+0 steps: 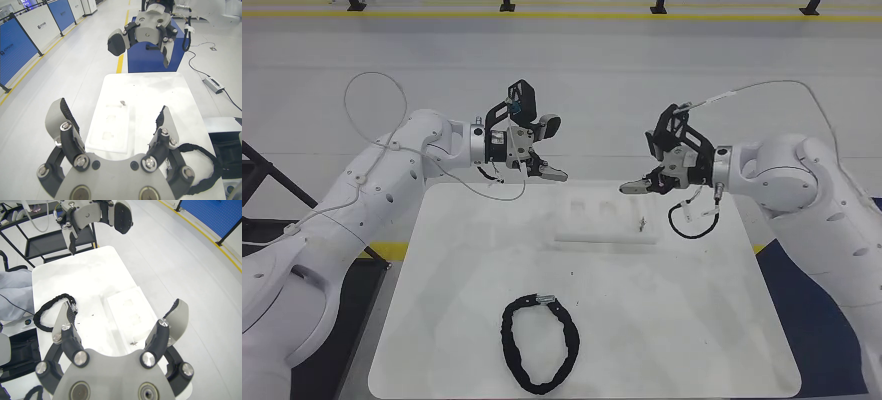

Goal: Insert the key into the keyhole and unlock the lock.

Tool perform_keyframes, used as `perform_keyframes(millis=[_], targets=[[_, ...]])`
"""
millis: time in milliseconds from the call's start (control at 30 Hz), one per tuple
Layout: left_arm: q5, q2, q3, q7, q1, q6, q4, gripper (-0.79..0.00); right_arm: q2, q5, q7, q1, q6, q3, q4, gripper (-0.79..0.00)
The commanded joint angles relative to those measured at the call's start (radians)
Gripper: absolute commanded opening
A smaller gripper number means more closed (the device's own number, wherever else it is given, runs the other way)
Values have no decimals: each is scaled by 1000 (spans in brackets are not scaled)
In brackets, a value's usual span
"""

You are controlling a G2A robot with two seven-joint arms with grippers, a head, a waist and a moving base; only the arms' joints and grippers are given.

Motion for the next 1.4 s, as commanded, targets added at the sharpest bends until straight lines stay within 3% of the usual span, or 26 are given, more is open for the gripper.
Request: perform_keyframes(millis=[0, 600, 833, 1067, 1367], targets=[[0, 0, 0, 0, 0, 0, 0, 0, -4, 4, -5, -5, 8, -8, 27, 0], [0, 0, 0, 0, 0, 0, 0, 0, -100, 80, 4, 24, 135, -145, 336, 0], [0, 0, 0, 0, 0, 0, 0, 0, -148, 112, -3, 31, 267, -190, 448, 0], [0, 0, 0, 0, 0, 0, 0, 0, -208, 257, 69, 37, 396, -220, 577, 0], [0, 0, 0, 0, 0, 0, 0, 0, -289, 257, 117, 63, 501, -287, 709, 0]])
